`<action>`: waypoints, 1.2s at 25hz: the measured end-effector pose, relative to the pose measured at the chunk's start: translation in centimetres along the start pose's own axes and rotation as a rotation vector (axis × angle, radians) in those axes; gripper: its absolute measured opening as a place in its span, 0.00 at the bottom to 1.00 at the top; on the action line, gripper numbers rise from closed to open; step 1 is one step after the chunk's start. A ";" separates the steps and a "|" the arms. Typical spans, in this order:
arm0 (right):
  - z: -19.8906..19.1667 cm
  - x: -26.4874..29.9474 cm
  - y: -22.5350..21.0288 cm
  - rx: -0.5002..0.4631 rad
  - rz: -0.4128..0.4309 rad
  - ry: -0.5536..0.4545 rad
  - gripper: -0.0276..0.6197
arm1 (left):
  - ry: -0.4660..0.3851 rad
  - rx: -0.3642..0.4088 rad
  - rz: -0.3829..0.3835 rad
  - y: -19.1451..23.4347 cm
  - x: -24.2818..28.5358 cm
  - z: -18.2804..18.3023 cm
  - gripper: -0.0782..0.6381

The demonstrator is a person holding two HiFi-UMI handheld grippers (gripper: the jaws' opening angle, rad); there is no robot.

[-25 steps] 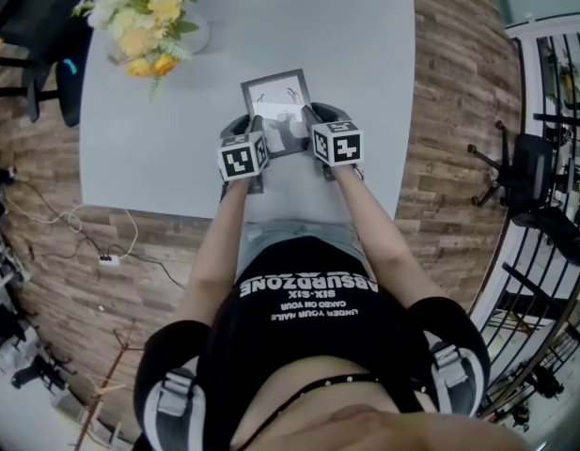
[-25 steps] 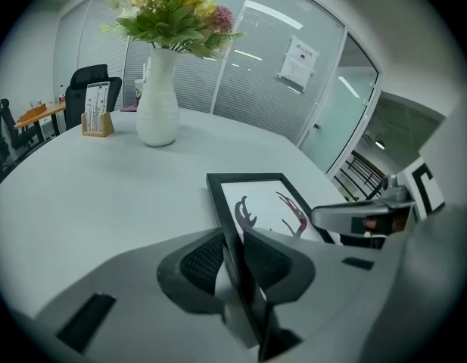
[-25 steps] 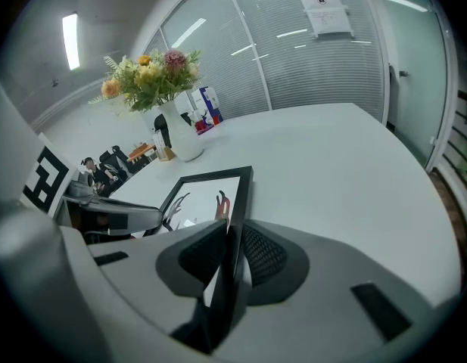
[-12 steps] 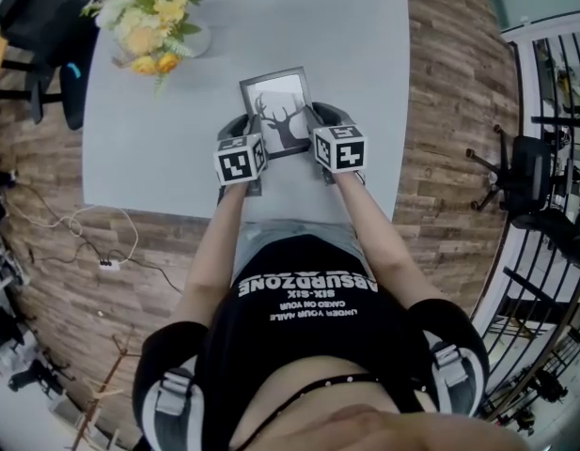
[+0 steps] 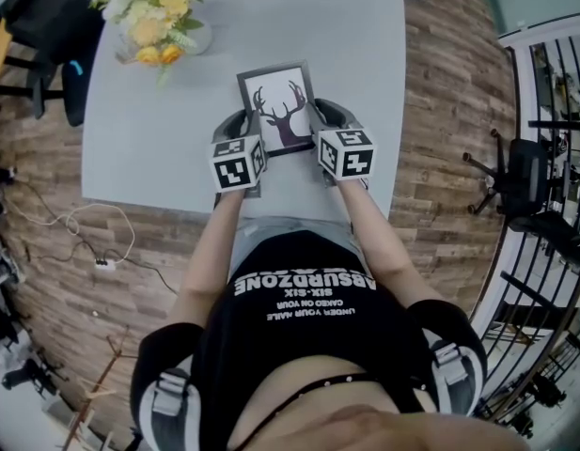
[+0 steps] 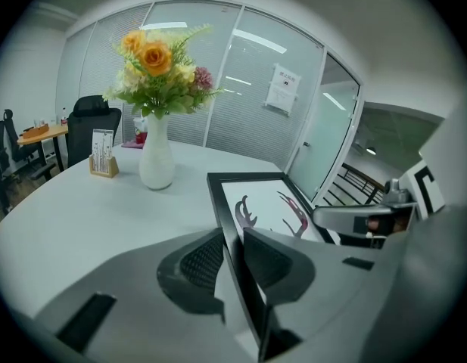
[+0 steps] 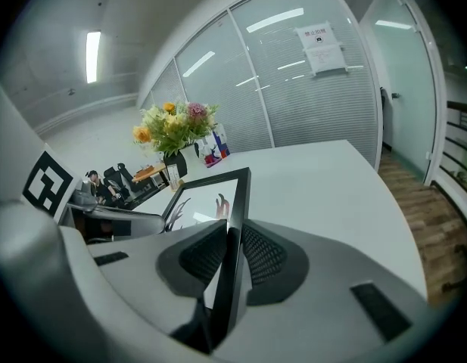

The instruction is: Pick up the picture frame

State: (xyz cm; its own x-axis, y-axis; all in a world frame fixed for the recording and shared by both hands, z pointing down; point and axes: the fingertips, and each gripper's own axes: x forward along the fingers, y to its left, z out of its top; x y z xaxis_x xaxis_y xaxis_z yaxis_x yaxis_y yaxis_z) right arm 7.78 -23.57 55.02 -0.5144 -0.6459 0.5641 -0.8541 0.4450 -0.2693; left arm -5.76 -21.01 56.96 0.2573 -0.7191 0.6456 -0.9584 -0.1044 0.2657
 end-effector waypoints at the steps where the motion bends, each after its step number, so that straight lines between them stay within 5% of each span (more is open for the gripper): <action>1: 0.3 -0.3 0.1 -0.001 -0.002 -0.011 0.16 | -0.010 0.001 -0.001 -0.1 -0.3 0.3 0.24; 10: 2.3 -3.9 1.3 0.009 -0.013 -0.116 0.16 | -0.122 0.103 -0.005 -2.0 -3.9 3.2 0.24; 30: 5.0 -10.7 2.4 0.018 -0.011 -0.265 0.16 | -0.275 0.117 -0.073 -6.0 -9.5 6.4 0.24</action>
State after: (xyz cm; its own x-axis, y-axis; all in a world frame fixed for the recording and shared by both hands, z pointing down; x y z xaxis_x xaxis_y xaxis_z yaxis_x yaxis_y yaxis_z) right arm 10.85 -18.66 44.43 -0.5051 -0.7918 0.3433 -0.8598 0.4273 -0.2795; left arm -3.24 -17.94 44.62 0.2981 -0.8640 0.4057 -0.9505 -0.2295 0.2095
